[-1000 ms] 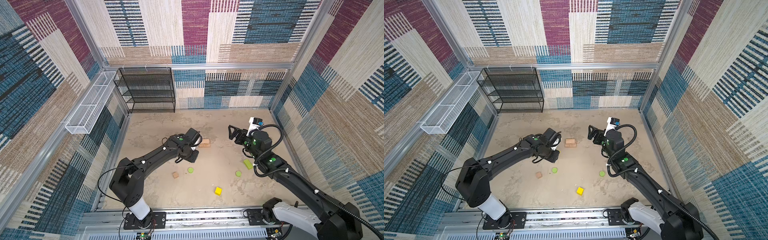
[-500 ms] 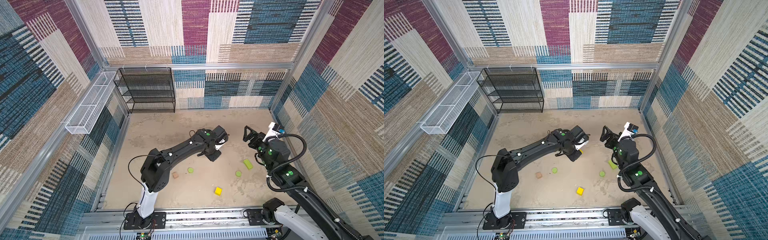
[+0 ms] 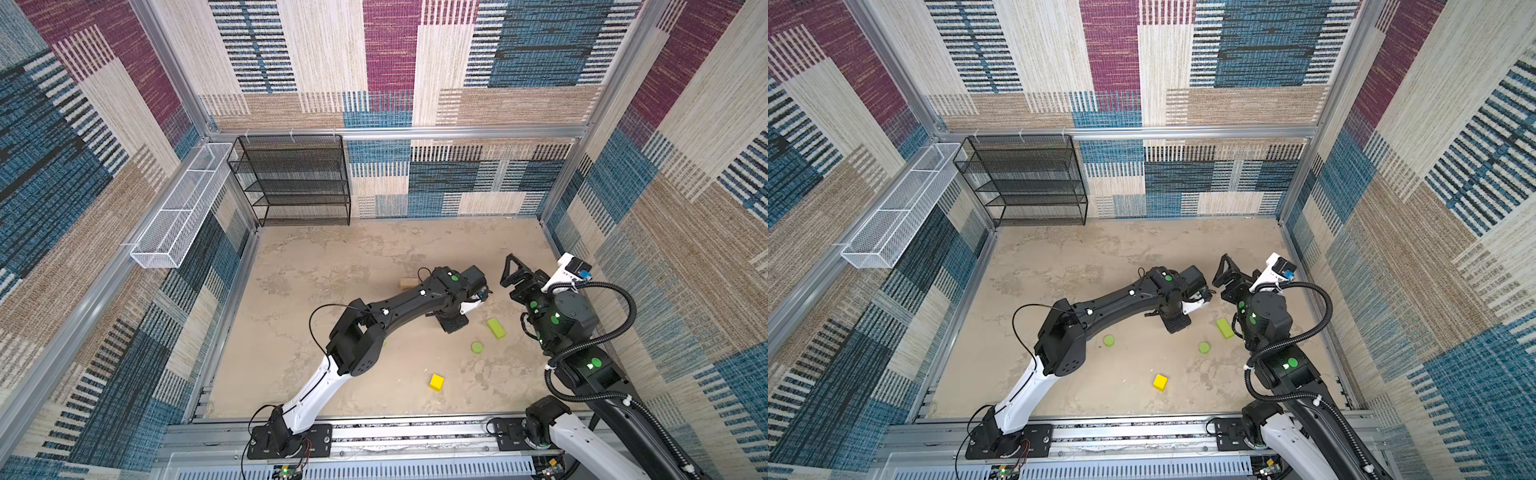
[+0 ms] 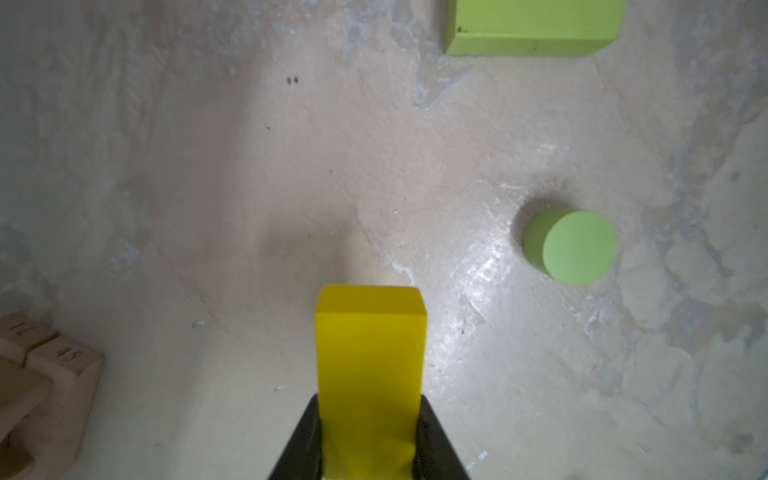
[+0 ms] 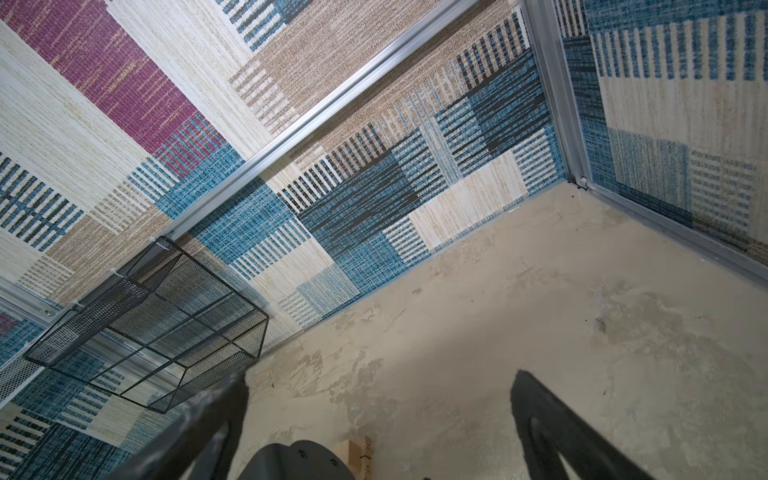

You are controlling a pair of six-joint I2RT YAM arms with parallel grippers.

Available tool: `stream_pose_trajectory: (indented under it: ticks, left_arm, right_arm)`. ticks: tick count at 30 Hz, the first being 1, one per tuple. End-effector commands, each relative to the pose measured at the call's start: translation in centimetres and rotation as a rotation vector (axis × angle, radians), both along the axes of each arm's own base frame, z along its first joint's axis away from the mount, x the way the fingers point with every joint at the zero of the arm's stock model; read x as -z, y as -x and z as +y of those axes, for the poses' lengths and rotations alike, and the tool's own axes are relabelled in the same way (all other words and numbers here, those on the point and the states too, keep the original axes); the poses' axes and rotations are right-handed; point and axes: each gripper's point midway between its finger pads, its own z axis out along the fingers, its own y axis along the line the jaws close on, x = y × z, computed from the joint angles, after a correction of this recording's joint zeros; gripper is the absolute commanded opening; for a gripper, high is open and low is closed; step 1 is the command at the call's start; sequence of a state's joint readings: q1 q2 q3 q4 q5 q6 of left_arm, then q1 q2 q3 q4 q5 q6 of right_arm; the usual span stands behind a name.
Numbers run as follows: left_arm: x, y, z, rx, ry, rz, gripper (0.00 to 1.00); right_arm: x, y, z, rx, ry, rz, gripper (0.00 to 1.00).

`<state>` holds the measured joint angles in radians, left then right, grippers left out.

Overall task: Build the wood block tower
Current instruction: 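Carry the yellow block with the left gripper toward the right arm, set it down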

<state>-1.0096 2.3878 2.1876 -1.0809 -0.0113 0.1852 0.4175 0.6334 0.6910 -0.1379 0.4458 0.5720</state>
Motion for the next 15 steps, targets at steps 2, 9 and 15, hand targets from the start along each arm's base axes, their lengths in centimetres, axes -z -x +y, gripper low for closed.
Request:
stream_pose_trajectory:
  ticks: [2,9,15]
  left_arm:
    - [1.0,0.8,-0.2,0.092,-0.043,0.009,0.0]
    - [2.7,1.0,0.1,0.121,-0.11,-0.012,0.0]
    - [3.4,1.2,-0.1,0.127,-0.12,-0.006,0.12]
  right_arm:
    - [0.1,0.0,-0.3,0.014,0.015,0.002,0.99]
    - [0.4,-0.3,0.0,0.01,0.017,0.007,0.99]
    - [0.7,-0.7,0.2,0.004,0.025,0.022,0.99]
